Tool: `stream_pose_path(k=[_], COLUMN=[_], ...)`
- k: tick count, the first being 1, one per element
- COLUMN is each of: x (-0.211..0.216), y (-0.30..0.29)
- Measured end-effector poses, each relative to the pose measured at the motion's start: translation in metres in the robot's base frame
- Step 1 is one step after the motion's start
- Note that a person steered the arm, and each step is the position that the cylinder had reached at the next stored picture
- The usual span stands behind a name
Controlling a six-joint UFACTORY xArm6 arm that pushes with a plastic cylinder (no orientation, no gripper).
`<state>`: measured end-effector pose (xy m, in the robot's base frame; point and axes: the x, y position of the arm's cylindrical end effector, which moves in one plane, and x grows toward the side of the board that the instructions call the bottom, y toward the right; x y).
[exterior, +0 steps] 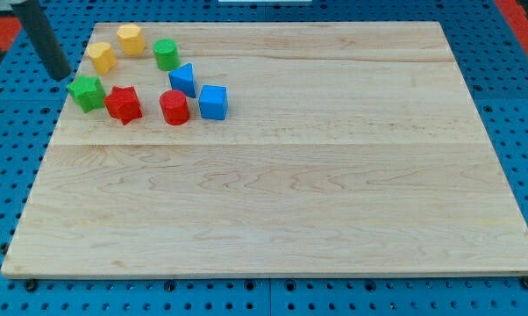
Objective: Move the red star and green star closer to the left center
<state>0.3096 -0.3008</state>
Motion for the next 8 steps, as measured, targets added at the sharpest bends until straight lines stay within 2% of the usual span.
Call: stream_pose_path(k=[1, 2, 4, 6, 7, 8], x=[0.021, 0.025, 0.047, 0.068, 0.108, 0.114], y=[0.014, 0.032, 0.032, 0.022, 0.008, -0.002])
